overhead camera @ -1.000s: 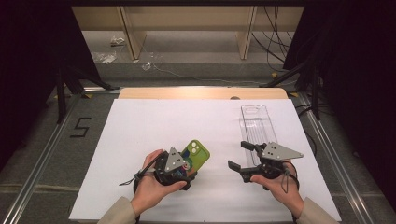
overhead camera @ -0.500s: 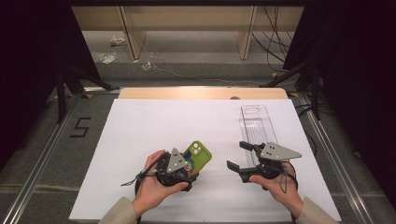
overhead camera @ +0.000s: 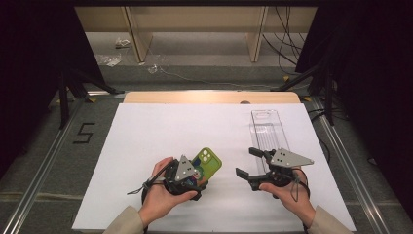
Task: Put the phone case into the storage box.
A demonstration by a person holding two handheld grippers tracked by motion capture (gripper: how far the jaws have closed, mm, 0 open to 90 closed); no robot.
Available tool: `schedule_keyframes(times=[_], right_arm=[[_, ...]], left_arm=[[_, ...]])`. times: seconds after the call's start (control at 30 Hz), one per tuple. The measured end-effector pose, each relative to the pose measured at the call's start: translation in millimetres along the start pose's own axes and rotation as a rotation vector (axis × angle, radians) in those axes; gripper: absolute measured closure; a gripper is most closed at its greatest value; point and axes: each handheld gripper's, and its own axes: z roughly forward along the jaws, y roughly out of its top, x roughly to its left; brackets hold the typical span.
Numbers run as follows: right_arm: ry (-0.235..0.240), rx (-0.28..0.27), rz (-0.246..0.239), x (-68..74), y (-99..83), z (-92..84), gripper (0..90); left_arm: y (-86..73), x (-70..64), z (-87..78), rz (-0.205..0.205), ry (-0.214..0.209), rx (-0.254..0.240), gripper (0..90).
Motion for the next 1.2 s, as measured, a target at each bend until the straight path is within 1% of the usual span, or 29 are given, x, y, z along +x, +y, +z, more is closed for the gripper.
schedule_keyframes(times=[0.37, 1.2], right_arm=[[0.0, 0.0, -0.001, 0.6, 0.7, 1.2, 15.2], [0.003, 0.002, 0.002, 2.4, 2.9, 6.4, 15.2]], left_arm=[[0.6, -1.6, 0.5, 0.003, 0.003, -0.001, 16.3], [3.5, -8.0, 3.9, 0.014, -0.009, -0.007, 16.2]])
